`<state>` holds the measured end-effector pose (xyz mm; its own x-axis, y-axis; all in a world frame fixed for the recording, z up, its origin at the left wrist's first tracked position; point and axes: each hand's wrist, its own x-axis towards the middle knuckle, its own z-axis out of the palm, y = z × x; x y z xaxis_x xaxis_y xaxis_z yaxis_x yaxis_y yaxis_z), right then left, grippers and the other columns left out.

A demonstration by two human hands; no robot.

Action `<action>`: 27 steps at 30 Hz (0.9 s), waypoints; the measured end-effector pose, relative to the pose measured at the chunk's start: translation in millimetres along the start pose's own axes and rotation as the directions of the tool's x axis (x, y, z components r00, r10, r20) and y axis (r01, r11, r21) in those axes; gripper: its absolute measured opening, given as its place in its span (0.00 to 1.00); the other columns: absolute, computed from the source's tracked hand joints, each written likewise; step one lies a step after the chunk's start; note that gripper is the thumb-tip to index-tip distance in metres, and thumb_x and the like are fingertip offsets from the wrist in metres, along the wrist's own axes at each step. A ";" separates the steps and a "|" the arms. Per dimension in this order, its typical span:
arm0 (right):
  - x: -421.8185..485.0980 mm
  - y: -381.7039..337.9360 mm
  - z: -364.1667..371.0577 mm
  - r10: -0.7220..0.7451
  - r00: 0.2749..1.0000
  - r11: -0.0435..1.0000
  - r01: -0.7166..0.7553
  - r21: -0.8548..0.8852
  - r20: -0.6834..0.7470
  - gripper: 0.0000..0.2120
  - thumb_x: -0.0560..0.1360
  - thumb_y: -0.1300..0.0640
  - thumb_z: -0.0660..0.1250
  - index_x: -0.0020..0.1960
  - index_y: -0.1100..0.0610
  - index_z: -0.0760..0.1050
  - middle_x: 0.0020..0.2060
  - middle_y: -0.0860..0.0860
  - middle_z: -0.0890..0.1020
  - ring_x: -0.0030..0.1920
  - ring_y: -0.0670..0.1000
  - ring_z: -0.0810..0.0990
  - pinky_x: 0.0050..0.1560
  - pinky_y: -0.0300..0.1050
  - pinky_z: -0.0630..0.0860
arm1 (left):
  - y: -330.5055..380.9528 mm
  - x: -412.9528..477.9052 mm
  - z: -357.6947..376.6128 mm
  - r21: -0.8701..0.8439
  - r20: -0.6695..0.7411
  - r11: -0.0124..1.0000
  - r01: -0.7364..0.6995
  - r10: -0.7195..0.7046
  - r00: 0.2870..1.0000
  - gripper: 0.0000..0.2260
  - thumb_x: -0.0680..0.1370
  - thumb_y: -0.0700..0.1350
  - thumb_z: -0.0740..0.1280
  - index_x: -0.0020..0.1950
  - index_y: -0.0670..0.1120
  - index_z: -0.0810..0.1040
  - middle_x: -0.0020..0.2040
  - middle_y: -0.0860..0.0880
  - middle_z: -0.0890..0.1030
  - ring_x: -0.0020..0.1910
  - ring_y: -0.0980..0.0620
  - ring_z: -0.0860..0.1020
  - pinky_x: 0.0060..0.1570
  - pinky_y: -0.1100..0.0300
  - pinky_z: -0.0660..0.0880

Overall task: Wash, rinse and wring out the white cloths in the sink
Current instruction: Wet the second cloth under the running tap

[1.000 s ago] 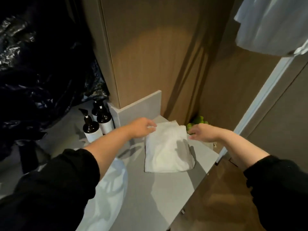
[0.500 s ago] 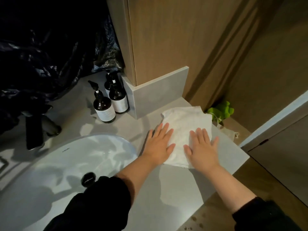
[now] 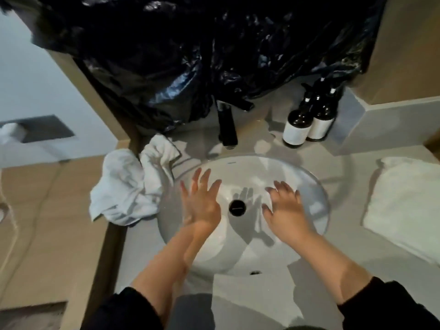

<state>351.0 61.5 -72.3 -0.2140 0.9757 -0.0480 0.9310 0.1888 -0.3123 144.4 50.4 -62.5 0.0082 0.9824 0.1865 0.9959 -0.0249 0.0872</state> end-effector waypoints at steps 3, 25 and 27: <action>1.4 -42.7 17.7 -0.137 0.990 0.991 0.136 0.018 0.044 0.19 0.77 0.56 0.63 0.67 0.60 0.71 0.70 0.60 0.68 0.72 0.60 0.63 0.72 0.55 0.58 | -67.9 4.3 -15.6 0.228 0.100 0.964 0.137 -0.163 0.982 0.36 0.77 0.48 0.63 0.79 0.54 0.45 0.79 0.44 0.40 0.77 0.39 0.37 0.68 0.31 0.38; 3.5 -62.1 -1.6 0.121 0.870 0.058 -0.486 0.872 0.477 0.22 0.73 0.73 0.57 0.63 0.57 0.72 0.46 0.55 0.84 0.48 0.53 0.83 0.48 0.47 0.76 | -2.1 19.4 -36.6 -0.626 0.667 -0.344 0.700 0.228 0.709 0.14 0.66 0.37 0.64 0.50 0.39 0.78 0.45 0.39 0.78 0.42 0.43 0.78 0.43 0.56 0.76; 2.3 -42.7 -6.1 0.186 0.852 0.057 -0.507 0.860 0.490 0.19 0.72 0.68 0.61 0.62 0.59 0.73 0.46 0.57 0.84 0.48 0.56 0.83 0.51 0.52 0.77 | 18.6 23.5 -24.9 -0.565 0.698 -0.393 0.725 0.240 0.674 0.15 0.64 0.39 0.66 0.50 0.42 0.76 0.47 0.39 0.78 0.44 0.41 0.78 0.46 0.53 0.76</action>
<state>312.5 56.3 -53.3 -0.1542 0.8113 -0.5640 -0.0923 -0.5801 -0.8093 160.8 68.4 -32.1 0.3076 0.7858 -0.5366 -0.4363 0.6176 0.6544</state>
